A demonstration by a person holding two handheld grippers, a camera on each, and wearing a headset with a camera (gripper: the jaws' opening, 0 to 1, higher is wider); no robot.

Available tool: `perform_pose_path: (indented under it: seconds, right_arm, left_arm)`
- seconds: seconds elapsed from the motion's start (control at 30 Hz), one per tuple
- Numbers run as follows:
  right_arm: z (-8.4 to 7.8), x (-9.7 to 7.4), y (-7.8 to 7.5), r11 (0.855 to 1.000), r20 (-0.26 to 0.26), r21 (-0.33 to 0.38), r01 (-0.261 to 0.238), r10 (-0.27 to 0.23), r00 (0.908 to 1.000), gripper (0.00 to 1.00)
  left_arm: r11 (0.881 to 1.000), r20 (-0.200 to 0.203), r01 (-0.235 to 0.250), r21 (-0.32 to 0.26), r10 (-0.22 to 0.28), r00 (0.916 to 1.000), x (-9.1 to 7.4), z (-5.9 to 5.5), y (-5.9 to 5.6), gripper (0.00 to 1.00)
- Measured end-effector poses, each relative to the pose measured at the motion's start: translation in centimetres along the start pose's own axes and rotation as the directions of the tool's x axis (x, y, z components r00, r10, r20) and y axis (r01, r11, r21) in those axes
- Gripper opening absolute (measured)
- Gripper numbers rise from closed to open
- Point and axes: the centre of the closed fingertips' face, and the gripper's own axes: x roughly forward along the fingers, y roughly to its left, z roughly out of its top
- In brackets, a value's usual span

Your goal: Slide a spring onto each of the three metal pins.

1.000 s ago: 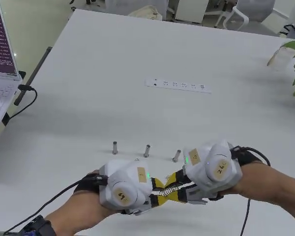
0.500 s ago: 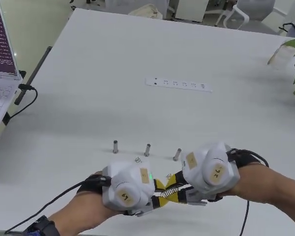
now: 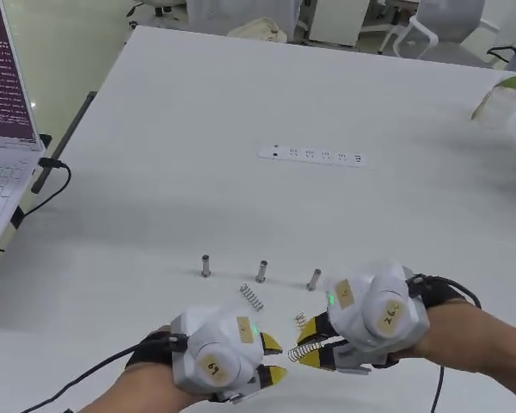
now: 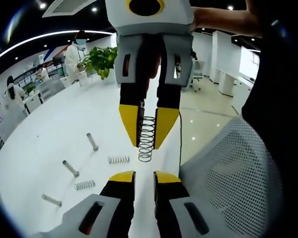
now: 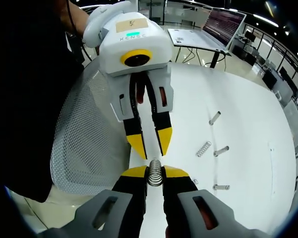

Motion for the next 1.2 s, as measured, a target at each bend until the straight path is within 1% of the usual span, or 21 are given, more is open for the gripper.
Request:
perform_pose_path:
  seconds: [0.07,0.2,0.33,0.5,0.67,0.73,0.8,0.97,1.03,1.13,1.2]
  right_arm:
    - [-0.2,0.0,0.0,1.000,0.000,0.003,0.003,-0.003,1.0000,0.09]
    - [-0.6,0.1,0.0,1.000,-0.001,0.014,0.007,-0.007,1.0000,0.09]
    - [-1.0,0.3,-0.1,1.000,-0.004,0.026,0.009,-0.009,1.0000,0.09]
    - [-0.9,0.4,-0.2,0.999,0.005,0.038,0.012,-0.012,0.9999,0.09]
    - [-1.2,0.8,-0.7,0.999,-0.011,0.036,0.012,-0.011,0.9999,0.09]
    - [-1.7,1.1,-1.0,0.999,-0.034,0.035,0.018,-0.017,0.9993,0.09]
    - [-2.1,1.3,-1.2,0.999,-0.049,0.032,0.014,-0.013,0.9987,0.09]
    - [-2.3,1.6,-1.6,1.000,-0.062,0.030,0.007,-0.006,0.9981,0.09]
    - [-2.4,1.8,-1.9,1.000,-0.069,0.028,0.005,-0.003,0.9976,0.09]
    - [-2.4,2.0,-2.2,1.000,-0.074,0.024,0.003,-0.001,0.9973,0.09]
    - [-2.2,2.1,-2.4,1.000,-0.076,0.023,0.001,0.001,0.9971,0.09]
  left_arm:
    - [1.000,-0.006,-0.016,-0.008,0.016,0.9998,-0.2,-0.4,0.3,0.10]
    - [0.997,0.001,-0.050,-0.059,0.050,0.9987,-1.0,-1.0,0.9,0.12]
    - [0.993,-0.002,-0.076,-0.086,0.076,0.9971,-1.7,-1.6,1.5,0.13]
    - [0.987,0.001,-0.114,-0.118,0.115,0.9934,-2.6,-2.1,2.3,0.15]
    - [0.979,0.000,-0.149,-0.138,0.150,0.9886,-3.4,-2.5,3.1,0.17]
    - [0.974,-0.001,-0.167,-0.154,0.169,0.9856,-3.8,-2.8,3.5,0.18]
    - [0.969,0.001,-0.182,-0.169,0.185,0.9827,-4.3,-3.0,3.8,0.19]
    - [0.952,0.003,-0.225,-0.207,0.231,0.9730,-5.7,-3.6,4.7,0.21]
    - [0.940,0.007,-0.246,-0.235,0.255,0.9669,-6.4,-3.9,5.1,0.22]
    - [0.931,0.005,-0.264,-0.251,0.274,0.9618,-7.0,-4.3,5.5,0.23]
    - [0.923,0.005,-0.278,-0.267,0.290,0.9570,-7.6,-4.6,5.7,0.24]
